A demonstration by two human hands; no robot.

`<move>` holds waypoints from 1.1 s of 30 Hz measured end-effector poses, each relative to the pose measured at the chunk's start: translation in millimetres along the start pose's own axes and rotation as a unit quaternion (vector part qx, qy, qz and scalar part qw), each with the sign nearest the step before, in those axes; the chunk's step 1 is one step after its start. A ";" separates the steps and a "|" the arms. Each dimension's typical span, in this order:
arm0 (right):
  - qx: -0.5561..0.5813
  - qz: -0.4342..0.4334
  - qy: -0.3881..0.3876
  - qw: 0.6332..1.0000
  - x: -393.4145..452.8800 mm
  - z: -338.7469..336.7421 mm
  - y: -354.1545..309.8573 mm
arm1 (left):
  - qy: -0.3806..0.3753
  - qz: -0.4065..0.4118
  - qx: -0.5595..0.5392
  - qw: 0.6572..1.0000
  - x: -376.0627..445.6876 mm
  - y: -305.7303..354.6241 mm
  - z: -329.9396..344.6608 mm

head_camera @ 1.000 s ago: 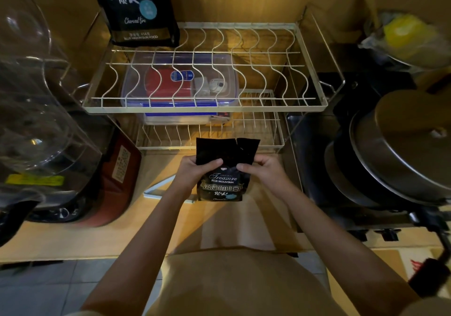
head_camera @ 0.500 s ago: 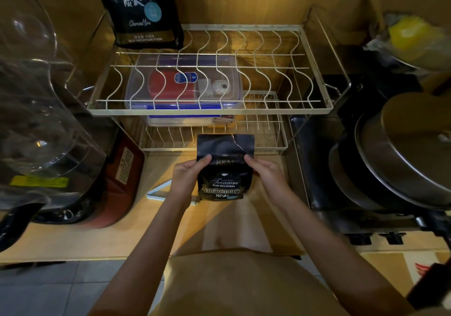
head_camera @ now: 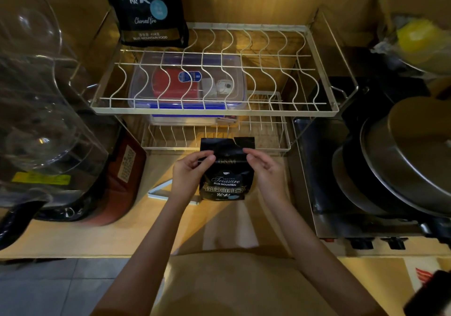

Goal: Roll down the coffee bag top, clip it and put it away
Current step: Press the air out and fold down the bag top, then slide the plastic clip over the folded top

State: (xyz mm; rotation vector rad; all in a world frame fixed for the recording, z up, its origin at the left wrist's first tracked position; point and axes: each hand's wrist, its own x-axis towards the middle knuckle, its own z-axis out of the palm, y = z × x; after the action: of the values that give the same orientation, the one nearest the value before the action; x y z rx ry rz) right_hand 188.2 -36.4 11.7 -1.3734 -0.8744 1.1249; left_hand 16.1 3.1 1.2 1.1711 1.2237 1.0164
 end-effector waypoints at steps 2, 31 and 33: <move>-0.011 0.030 -0.031 0.999 -0.7 -3.3 2.9 | -0.055 0.007 0.037 0.998 0.5 -2.3 -8.6; -0.031 0.092 -0.046 0.994 8.9 -17.8 24.0 | 0.015 -0.029 0.425 0.904 -17.9 -49.8 -88.8; -0.026 0.096 -0.046 0.994 8.6 -17.3 24.1 | -0.033 -0.051 0.484 0.873 -22.4 -64.7 -101.3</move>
State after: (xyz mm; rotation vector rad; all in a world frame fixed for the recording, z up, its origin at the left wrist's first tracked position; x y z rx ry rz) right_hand 204.9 -36.2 -14.3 -1.4818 -0.8567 1.3286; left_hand -89.3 -17.9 -57.1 1.8392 1.7859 0.2151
